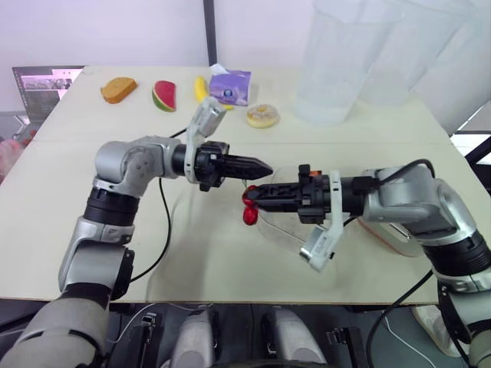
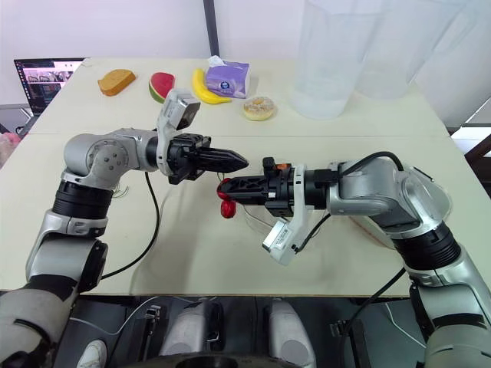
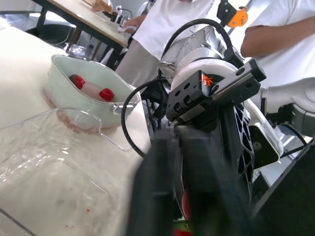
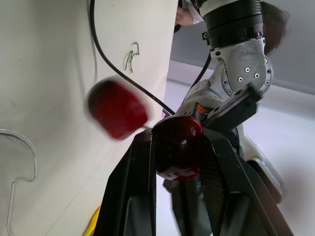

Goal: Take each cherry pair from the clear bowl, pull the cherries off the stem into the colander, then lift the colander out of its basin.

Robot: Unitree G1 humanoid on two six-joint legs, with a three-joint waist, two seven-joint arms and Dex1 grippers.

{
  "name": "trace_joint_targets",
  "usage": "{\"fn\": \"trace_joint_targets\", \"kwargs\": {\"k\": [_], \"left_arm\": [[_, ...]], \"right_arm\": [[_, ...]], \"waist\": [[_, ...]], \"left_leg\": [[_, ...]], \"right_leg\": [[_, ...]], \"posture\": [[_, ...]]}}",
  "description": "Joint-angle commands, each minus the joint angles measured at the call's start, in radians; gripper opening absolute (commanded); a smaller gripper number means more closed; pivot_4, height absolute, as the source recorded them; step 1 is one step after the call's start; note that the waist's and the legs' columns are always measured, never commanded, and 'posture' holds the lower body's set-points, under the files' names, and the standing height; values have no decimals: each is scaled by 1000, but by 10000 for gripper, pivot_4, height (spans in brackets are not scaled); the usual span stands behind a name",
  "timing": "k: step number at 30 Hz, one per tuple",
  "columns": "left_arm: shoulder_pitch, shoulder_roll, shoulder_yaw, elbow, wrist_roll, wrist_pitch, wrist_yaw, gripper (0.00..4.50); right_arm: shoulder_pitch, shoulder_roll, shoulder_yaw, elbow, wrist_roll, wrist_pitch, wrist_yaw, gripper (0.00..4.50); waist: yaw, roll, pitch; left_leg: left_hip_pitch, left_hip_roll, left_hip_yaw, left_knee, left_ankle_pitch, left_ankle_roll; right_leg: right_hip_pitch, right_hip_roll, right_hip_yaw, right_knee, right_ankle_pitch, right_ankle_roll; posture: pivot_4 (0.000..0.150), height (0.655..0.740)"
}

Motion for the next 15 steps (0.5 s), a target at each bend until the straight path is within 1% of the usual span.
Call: {"fn": "trace_joint_targets", "kwargs": {"k": [1, 11, 15], "left_arm": [[-13, 16, 10, -20, 1, -2, -8, 529], [-31, -3, 32, 4, 2, -4, 18, 529], [-74, -24, 100, 67, -40, 41, 59, 529]], "right_arm": [[-10, -5, -17, -20, 8, 9, -8, 8249], [-5, -11, -17, -21, 7, 27, -4, 8249], [7, -9, -23, -21, 17, 53, -5, 8249]], "waist": [[0, 0, 0], [0, 0, 0], [1, 0, 0]], "left_leg": [[0, 0, 0, 0, 0, 0], [0, 0, 0, 0, 0, 0], [0, 0, 0, 0, 0, 0]], "right_leg": [[0, 0, 0, 0, 0, 0], [0, 0, 0, 0, 0, 0], [0, 0, 0, 0, 0, 0]], "posture": [[1500, 7400], [1500, 7400], [1500, 7400]]}}
